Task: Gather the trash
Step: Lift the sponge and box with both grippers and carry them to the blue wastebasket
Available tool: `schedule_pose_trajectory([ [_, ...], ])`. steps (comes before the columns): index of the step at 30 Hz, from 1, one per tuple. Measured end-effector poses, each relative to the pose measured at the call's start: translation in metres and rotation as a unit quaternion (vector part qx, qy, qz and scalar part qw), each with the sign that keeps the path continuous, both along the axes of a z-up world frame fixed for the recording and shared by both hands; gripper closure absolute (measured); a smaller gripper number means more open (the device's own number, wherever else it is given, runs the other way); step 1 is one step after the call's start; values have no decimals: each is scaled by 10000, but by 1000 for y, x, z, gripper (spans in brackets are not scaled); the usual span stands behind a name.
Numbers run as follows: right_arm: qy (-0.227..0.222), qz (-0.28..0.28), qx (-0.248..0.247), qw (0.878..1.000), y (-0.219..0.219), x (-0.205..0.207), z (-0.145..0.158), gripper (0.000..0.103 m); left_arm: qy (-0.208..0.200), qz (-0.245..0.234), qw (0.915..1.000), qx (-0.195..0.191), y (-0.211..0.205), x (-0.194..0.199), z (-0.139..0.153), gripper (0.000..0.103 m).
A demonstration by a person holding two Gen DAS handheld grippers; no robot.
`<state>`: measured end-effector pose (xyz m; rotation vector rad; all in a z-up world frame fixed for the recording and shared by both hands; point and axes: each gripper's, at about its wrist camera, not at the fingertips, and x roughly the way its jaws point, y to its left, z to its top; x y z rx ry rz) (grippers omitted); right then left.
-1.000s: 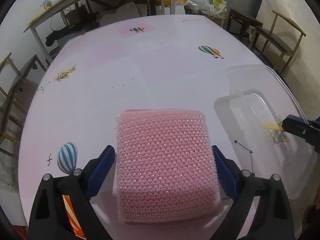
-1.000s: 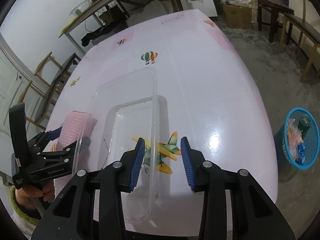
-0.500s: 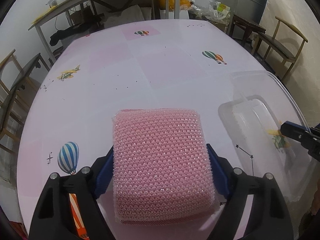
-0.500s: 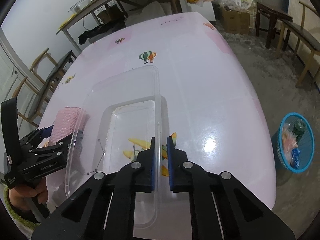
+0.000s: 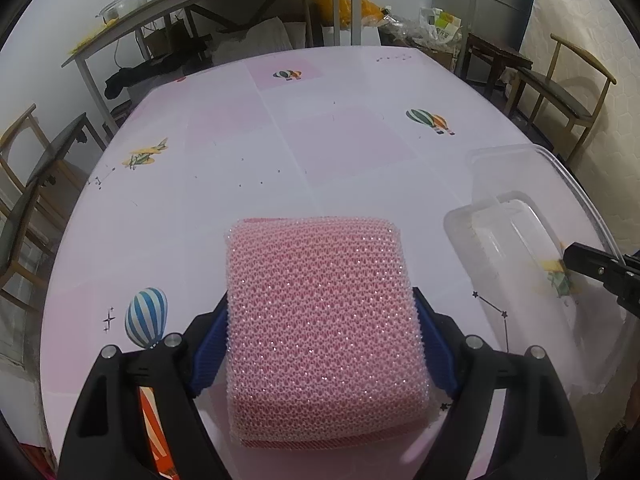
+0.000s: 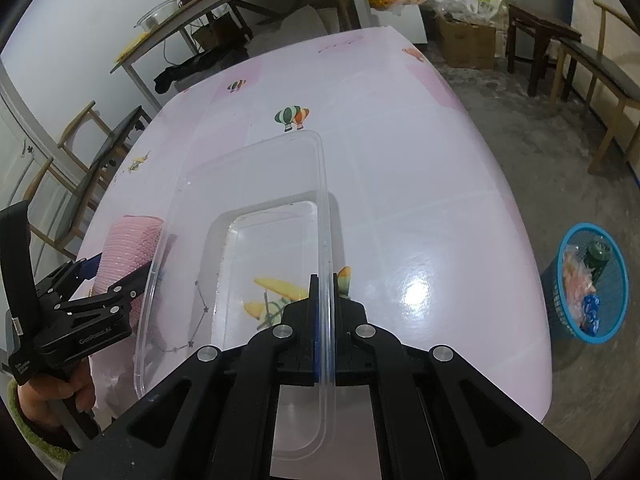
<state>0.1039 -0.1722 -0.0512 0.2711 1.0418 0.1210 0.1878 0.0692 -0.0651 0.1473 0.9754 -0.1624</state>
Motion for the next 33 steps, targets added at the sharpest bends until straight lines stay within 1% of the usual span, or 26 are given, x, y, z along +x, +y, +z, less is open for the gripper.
schedule_pose_trajectory([
  [9, -81, -39, -39, 10000, -4, -3, 4, 101, -60, -6, 10000, 10, -2, -2, 4, 23],
  [17, -189, -87, -51, 9998, -7, -6, 10, 102, -198, -19, 9998, 86, -7, -7, 12, 23],
  [25, -358, -163, -23, 9992, -15, -14, 19, 102, -382, -79, 9991, 167, -17, -16, 27, 24],
  [33, -550, -367, 38, 9978, -35, -30, 29, 102, -566, -237, 9978, 237, -36, -23, 43, 24],
])
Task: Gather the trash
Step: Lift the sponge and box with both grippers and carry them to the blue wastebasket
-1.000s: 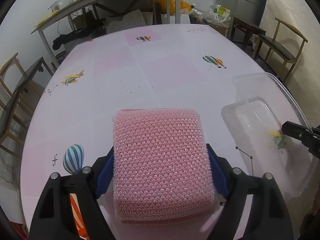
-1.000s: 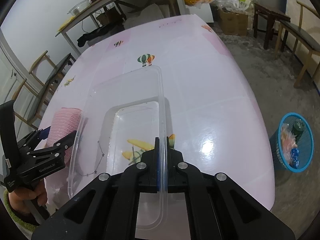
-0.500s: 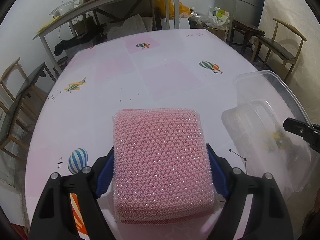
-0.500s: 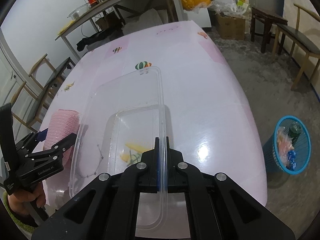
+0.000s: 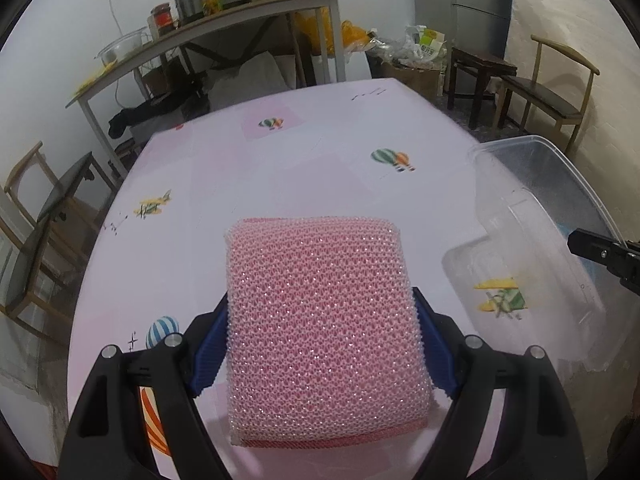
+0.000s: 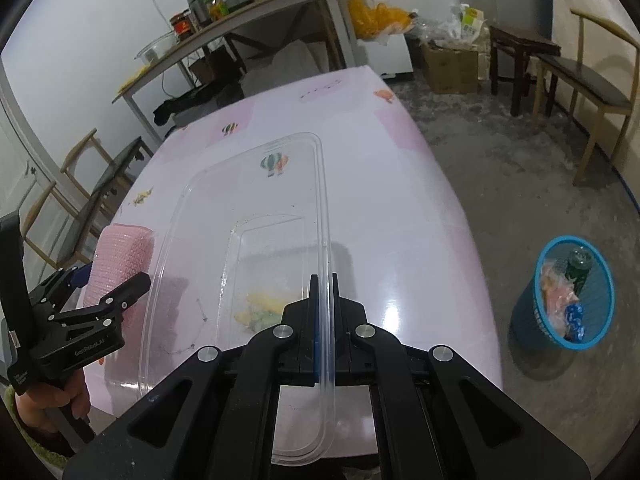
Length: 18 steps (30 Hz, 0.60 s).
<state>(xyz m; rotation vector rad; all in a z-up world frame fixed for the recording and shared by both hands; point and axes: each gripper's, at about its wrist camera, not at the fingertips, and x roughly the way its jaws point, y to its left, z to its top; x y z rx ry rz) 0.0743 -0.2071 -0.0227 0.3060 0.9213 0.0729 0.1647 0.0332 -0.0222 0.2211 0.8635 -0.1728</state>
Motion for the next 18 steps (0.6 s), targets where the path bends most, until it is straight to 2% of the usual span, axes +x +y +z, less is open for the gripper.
schedule_pose_trajectory([
  [6, -123, -318, 0, 9994, -27, -16, 9, 102, -76, -316, 9995, -47, -28, -3, 12, 24],
  [10, -219, -766, -54, 9968, -62, -33, 17, 102, -149, -703, 9973, -177, -60, -2, 26, 24],
  [13, -277, -1179, -94, 9926, -93, -48, 22, 102, -88, -1136, 9926, -409, -95, 2, 36, 23],
  [18, -279, -1961, -139, 9801, -145, -82, 23, 102, -19, -1783, 9823, -577, -155, 2, 46, 23],
])
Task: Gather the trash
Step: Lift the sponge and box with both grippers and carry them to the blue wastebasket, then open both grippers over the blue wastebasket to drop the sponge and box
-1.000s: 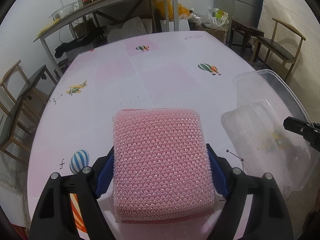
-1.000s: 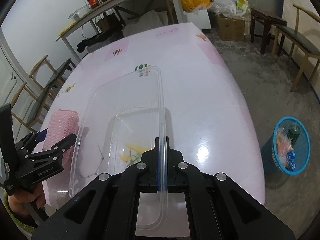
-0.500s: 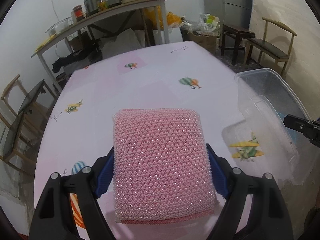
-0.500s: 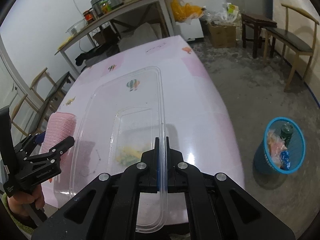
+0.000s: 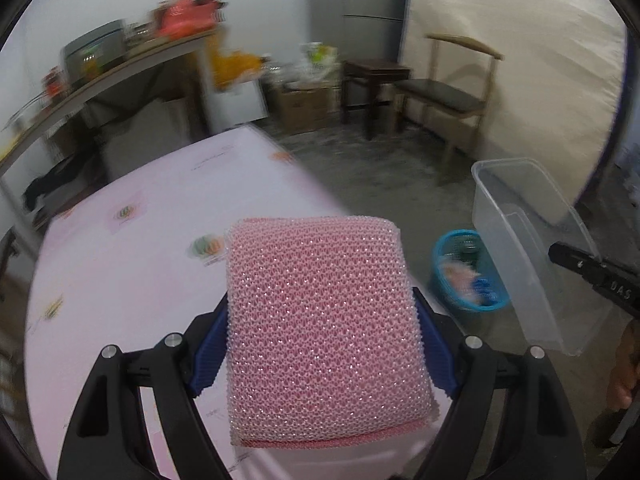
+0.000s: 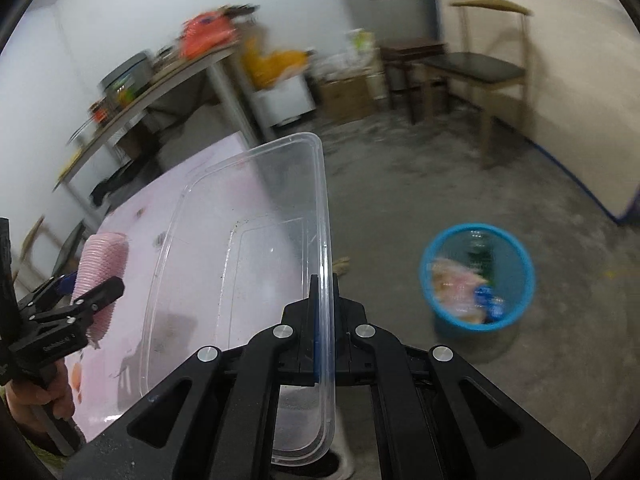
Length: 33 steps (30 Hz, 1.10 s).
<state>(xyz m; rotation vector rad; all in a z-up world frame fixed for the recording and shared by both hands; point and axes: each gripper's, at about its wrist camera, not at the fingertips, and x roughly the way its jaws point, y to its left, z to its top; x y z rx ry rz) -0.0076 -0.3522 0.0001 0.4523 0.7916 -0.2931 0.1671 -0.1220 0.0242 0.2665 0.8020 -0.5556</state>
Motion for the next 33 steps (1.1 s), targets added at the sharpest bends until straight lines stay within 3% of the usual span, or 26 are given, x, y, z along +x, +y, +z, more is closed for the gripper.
schedule_pose_trajectory([
  [8, 189, -1015, 117, 9946, -69, -49, -21, 102, 300, -954, 9950, -64, -102, -7, 0, 23],
  [15, 489, -1672, 475, 9836, -115, -71, -63, 102, 1221, -1374, 9830, -42, -184, 7, -32, 23],
  [21, 812, -1955, 786, 9742, -151, -73, -102, 101, 2149, -1412, 9662, 174, -258, 26, -80, 23],
  [28, 1106, -2225, 1150, 9618, -183, -55, -145, 101, 2786, -1251, 9512, 445, -328, 52, -142, 22],
  [33, 1219, -2610, 1306, 9487, -213, -30, -181, 101, 2996, -1015, 9479, 376, -356, 76, -171, 20],
])
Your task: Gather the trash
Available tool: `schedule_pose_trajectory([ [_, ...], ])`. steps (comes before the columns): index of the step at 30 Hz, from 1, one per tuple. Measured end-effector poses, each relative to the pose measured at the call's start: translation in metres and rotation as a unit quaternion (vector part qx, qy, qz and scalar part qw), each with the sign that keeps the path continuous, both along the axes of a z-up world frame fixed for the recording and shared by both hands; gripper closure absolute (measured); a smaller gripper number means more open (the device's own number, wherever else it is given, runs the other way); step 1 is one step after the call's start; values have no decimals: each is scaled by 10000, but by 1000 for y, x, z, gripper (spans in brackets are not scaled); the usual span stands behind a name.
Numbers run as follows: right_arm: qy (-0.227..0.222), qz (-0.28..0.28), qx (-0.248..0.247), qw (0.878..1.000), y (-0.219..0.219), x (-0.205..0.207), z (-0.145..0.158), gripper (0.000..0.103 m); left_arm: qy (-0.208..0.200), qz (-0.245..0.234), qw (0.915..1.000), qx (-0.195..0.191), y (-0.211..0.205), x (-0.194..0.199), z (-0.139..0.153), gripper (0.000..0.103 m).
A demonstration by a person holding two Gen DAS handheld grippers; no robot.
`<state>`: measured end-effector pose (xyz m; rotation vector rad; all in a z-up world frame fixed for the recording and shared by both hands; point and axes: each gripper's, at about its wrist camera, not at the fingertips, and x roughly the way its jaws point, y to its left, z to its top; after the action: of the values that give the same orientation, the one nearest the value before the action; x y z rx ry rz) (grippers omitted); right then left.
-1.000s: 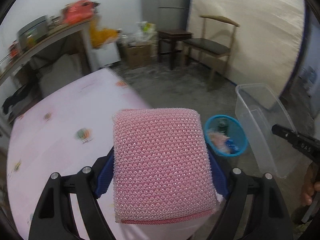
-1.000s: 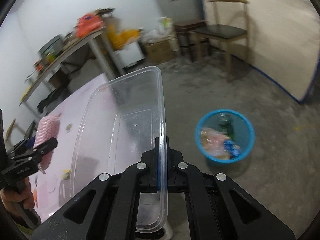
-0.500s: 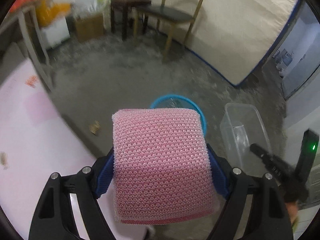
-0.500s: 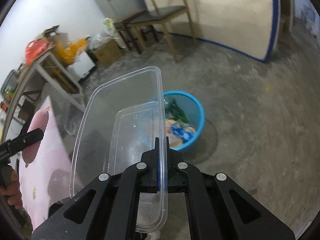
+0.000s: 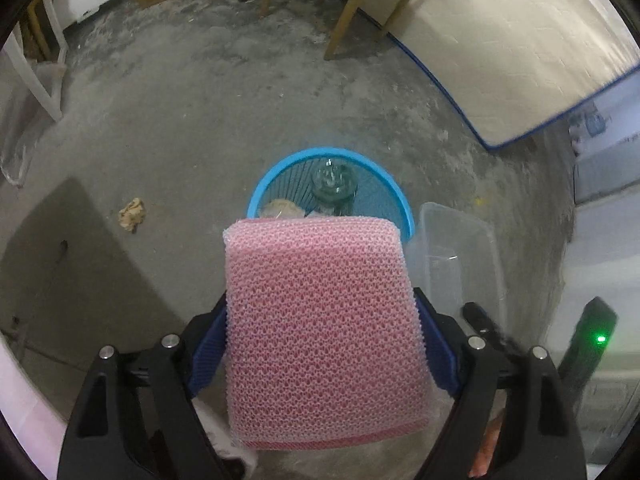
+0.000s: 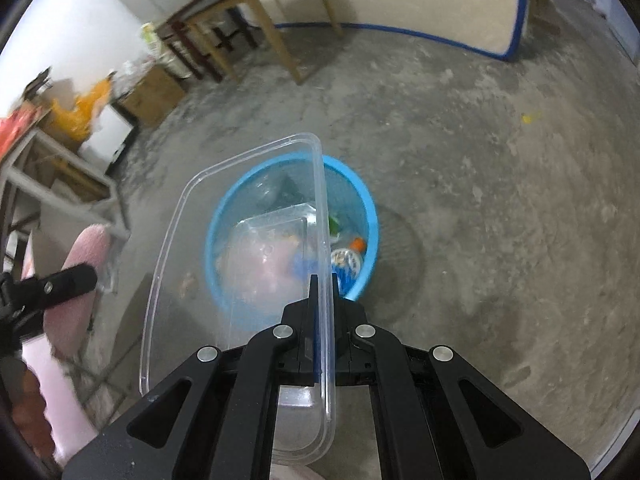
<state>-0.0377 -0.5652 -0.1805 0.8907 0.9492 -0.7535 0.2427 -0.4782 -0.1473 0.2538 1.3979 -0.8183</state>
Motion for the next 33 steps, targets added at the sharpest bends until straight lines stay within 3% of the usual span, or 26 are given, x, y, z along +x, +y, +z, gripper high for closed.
schedule_pose_trajectory([
  [3, -63, -209, 66, 9997, -13, 13, -27, 90, 108, 148, 9998, -20, -14, 10, -17, 9],
  [5, -192, -211, 379, 9989, -18, 19, -46, 62, 131, 236, 9996, -43, -19, 12, -28, 9],
  [8, -191, -367, 594, 9974, -14, 15, -62, 61, 250, 302, 9991, -136, -16, 11, -33, 9],
  [13, -295, -426, 508, 9974, -12, 1, -55, 58, 290, 263, 9984, -411, -10, 13, -22, 9],
  [22, -462, -296, 260, 9982, -11, -7, -41, 58, 29, 348, 9946, -981, 22, 20, 32, 9],
  [27, -663, 118, -118, 9977, 15, -16, -4, 55, -273, 306, 9912, -1262, 61, 10, 76, 9],
  [33, -968, 794, -760, 9892, 65, -36, 64, 36, -1032, 236, 9827, -1521, 133, -27, 140, 8],
])
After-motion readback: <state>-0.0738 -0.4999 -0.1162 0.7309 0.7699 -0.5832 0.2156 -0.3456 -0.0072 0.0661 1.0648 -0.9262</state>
